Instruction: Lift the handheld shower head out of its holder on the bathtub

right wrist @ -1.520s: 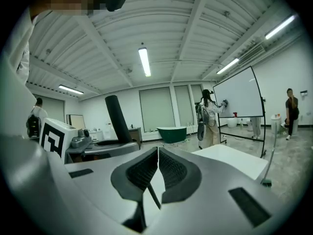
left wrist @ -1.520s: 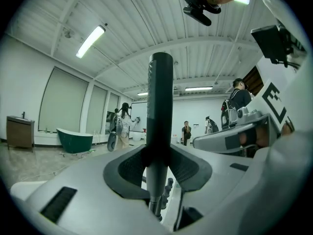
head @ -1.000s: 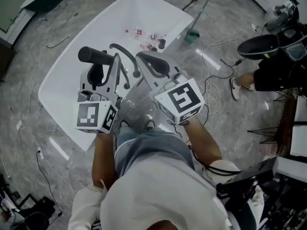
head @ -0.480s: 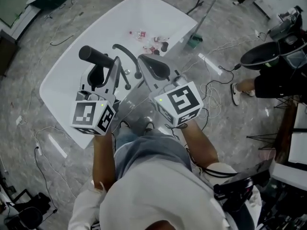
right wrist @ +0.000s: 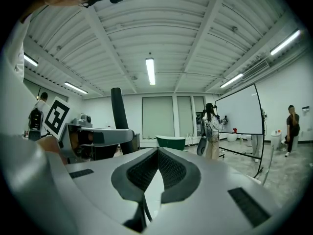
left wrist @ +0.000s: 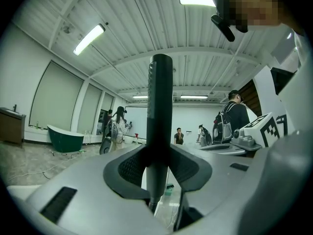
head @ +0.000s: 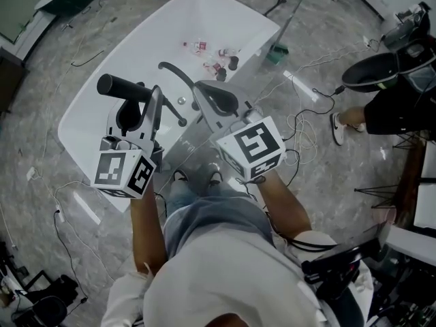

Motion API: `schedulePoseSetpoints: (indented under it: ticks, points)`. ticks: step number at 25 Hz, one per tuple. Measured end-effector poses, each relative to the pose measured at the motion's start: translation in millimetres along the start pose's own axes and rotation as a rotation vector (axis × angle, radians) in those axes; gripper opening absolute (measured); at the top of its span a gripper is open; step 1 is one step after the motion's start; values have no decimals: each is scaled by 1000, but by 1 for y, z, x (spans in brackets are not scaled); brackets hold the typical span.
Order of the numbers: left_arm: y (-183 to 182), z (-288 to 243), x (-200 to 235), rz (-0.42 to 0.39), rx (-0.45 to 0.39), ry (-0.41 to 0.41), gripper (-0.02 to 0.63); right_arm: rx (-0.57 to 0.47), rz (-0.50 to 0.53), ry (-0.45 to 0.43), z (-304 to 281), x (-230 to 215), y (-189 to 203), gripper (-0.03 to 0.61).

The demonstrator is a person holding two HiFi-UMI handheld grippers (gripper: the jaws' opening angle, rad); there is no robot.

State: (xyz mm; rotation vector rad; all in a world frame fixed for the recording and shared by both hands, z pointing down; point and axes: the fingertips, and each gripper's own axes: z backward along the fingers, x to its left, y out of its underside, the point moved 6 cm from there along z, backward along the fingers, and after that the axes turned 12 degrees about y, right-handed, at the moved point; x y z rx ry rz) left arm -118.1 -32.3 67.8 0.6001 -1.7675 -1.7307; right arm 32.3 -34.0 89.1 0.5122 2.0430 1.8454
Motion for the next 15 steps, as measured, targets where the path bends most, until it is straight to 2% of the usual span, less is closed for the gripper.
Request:
schedulePoseSetpoints:
  ticks: [8, 15]
  points:
    - [8, 3, -5, 2, 12, 2, 147, -10, -20, 1, 4, -2, 8, 17]
    - [-35, -5, -36, -52, 24, -10, 147, -22, -17, -9, 27, -13, -31, 17]
